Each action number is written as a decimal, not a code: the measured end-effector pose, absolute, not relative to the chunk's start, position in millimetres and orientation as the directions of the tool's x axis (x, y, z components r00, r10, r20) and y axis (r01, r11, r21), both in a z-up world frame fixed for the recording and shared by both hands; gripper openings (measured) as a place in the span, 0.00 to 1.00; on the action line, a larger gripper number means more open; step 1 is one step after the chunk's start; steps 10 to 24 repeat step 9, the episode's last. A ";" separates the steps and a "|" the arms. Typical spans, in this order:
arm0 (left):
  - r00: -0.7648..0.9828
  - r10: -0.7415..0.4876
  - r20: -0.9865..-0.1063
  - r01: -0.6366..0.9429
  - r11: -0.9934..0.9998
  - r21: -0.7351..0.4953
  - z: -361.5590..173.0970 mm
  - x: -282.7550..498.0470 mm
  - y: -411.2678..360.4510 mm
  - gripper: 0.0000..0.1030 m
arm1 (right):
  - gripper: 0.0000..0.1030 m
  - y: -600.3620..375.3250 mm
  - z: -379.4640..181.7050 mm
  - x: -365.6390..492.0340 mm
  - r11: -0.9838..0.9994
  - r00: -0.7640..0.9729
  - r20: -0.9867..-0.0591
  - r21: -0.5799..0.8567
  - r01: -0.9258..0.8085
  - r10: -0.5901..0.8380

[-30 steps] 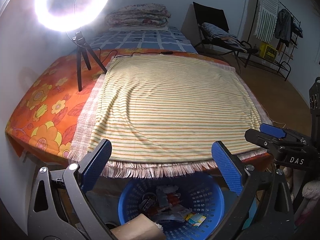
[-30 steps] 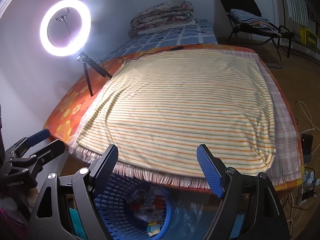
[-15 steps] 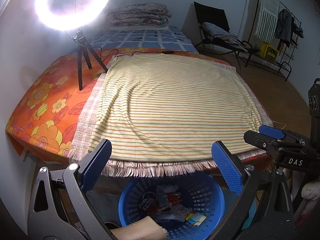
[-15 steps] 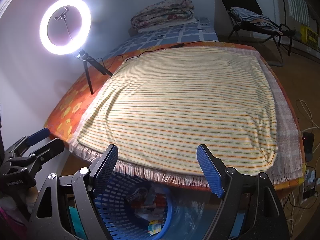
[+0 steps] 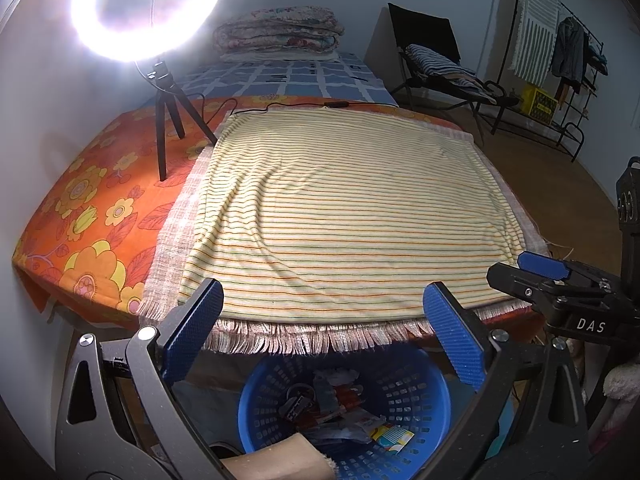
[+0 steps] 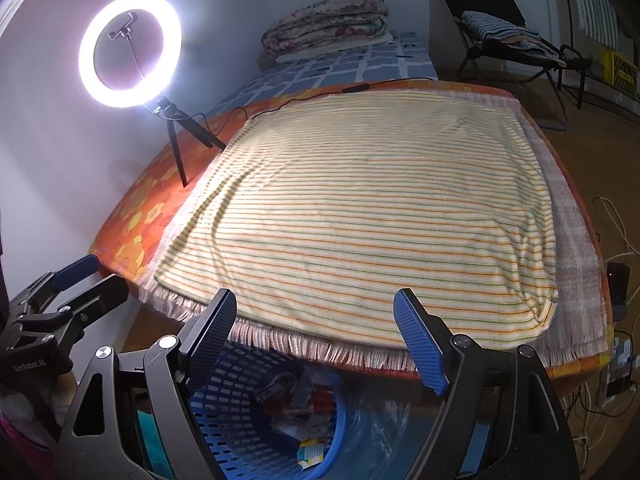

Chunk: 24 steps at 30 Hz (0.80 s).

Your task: Collect trash

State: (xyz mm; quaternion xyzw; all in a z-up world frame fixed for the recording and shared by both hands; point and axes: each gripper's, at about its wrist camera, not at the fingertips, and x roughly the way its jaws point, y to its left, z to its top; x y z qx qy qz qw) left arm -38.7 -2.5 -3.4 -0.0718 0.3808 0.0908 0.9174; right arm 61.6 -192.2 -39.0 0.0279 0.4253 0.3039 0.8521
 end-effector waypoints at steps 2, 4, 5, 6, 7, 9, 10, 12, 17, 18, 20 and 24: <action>0.693 0.113 -0.712 -0.223 0.973 -0.063 -3.4 -38.9 -1.5 0.99 | 0.78 -192.1 -39.5 61.4 0.814 0.451 -0.709 0.306 -0.494 0.541; 0.693 0.113 -0.713 -0.222 0.973 -0.062 -3.9 -39.1 -1.5 0.99 | 0.78 -191.8 -40.0 61.3 0.813 0.449 -0.711 0.306 -0.494 0.541; 0.692 0.112 -0.713 -0.222 0.973 -0.062 -4.1 -38.9 -0.6 0.99 | 0.78 -191.6 -40.1 61.5 0.814 0.448 -0.712 0.307 -0.494 0.541; 0.693 0.112 -0.712 -0.221 0.973 -0.062 -3.9 -39.0 -0.9 0.99 | 0.78 -191.5 -40.4 61.6 0.814 0.447 -0.713 0.308 -0.494 0.541; 0.695 0.114 -0.710 -0.221 0.973 -0.061 -3.6 -39.0 -1.2 0.99 | 0.78 -191.4 -40.6 61.6 0.814 0.446 -0.714 0.309 -0.493 0.541; 0.696 0.121 -0.707 -0.222 0.974 -0.051 -3.6 -39.6 1.2 0.99 | 0.78 -191.2 -40.4 61.7 0.814 0.444 -0.714 0.310 -0.492 0.541; 0.696 0.121 -0.707 -0.222 0.974 -0.051 -3.6 -39.6 1.2 0.99 | 0.78 -191.2 -40.4 61.7 0.814 0.444 -0.714 0.310 -0.492 0.541; 0.696 0.121 -0.707 -0.222 0.974 -0.051 -3.6 -39.6 1.2 0.99 | 0.78 -191.2 -40.4 61.7 0.814 0.444 -0.714 0.310 -0.492 0.541; 0.696 0.121 -0.707 -0.222 0.974 -0.051 -3.6 -39.6 1.2 0.99 | 0.78 -191.2 -40.4 61.7 0.814 0.444 -0.714 0.310 -0.492 0.541; 0.696 0.121 -0.707 -0.222 0.974 -0.051 -3.6 -39.6 1.2 0.99 | 0.78 -191.2 -40.4 61.7 0.814 0.444 -0.714 0.310 -0.492 0.541; 0.696 0.121 -0.707 -0.222 0.974 -0.051 -3.6 -39.6 1.2 0.99 | 0.78 -191.2 -40.4 61.7 0.814 0.444 -0.714 0.310 -0.492 0.541; 0.696 0.121 -0.707 -0.222 0.974 -0.051 -3.6 -39.6 1.2 0.99 | 0.78 -191.2 -40.4 61.7 0.814 0.444 -0.714 0.310 -0.492 0.541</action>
